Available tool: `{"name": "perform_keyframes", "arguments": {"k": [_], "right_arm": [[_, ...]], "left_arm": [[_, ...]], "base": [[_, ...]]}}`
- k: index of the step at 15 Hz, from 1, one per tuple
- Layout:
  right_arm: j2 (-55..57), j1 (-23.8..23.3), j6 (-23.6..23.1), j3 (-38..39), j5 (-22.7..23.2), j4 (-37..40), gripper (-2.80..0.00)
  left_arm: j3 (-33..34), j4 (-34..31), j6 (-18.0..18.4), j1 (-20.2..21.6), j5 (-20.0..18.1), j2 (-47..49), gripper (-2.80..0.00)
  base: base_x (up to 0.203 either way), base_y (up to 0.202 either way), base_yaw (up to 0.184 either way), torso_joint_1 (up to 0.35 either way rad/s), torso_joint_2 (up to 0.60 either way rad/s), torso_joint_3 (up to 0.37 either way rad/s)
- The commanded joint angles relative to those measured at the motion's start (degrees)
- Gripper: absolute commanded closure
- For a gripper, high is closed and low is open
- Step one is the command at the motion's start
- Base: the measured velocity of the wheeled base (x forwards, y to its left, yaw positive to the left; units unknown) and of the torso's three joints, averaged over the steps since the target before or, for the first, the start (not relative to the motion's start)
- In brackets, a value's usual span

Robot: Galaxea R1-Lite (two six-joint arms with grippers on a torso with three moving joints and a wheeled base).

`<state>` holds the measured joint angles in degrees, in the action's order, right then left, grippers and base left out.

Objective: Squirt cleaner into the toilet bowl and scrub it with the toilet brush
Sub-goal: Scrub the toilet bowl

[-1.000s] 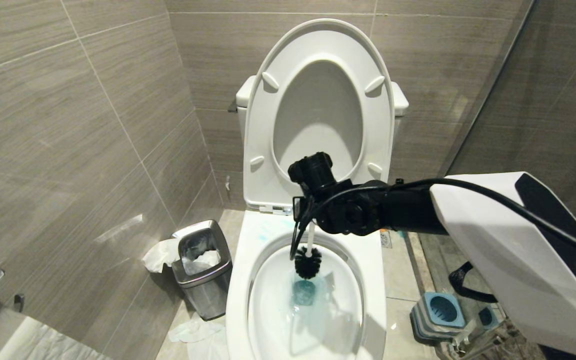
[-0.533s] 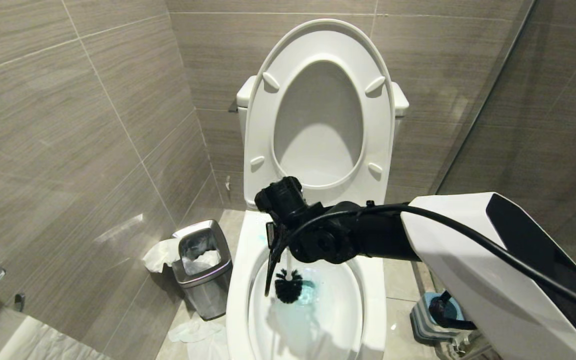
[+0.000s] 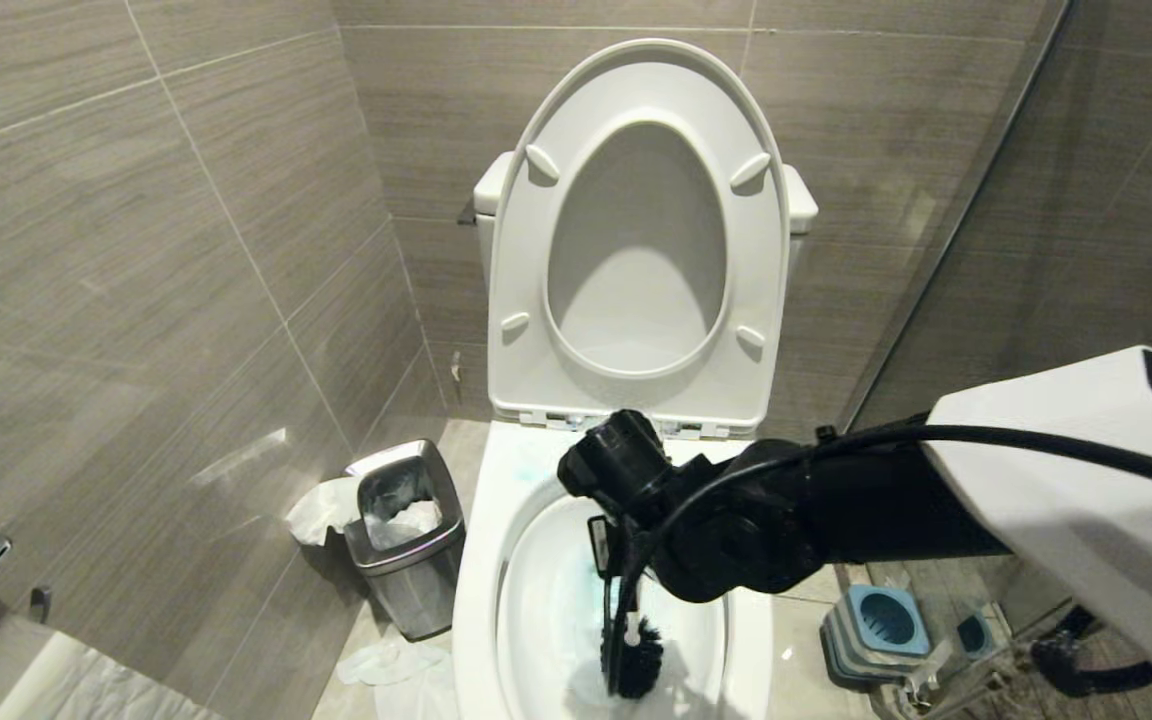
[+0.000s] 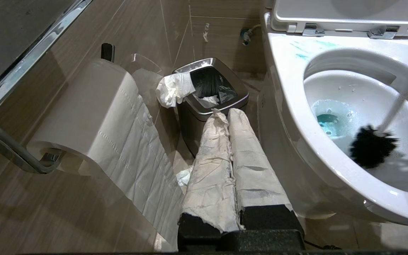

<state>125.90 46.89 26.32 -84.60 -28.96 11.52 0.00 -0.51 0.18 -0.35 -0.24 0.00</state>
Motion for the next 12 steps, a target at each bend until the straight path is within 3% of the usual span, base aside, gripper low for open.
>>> {"name": "perform_keyframes", "arguments": {"k": [1,6,12], "right_arm": [[-5.99,-3.36,-0.21,4.0,-0.7,-0.23,0.0],[-4.92,-7.65,-2.28,-1.06,-2.31,-0.53,0.0],[8.26,-8.76,-6.71,-18.43,-2.69,-1.97,0.0]], "left_arm": [[0.17,-0.02,-0.01,0.0,-0.02,0.09,0.0],[0.18,-0.02,-0.01,0.0,-0.02,0.09,0.0],[0.12,-0.02,-0.01,0.0,-0.02,0.09,0.0]], "base": [[0.0,0.0,0.0,0.0,0.0,0.0],[0.0,0.0,0.0,0.0,0.0,0.0],[0.0,0.0,0.0,0.0,0.0,0.0]]}}
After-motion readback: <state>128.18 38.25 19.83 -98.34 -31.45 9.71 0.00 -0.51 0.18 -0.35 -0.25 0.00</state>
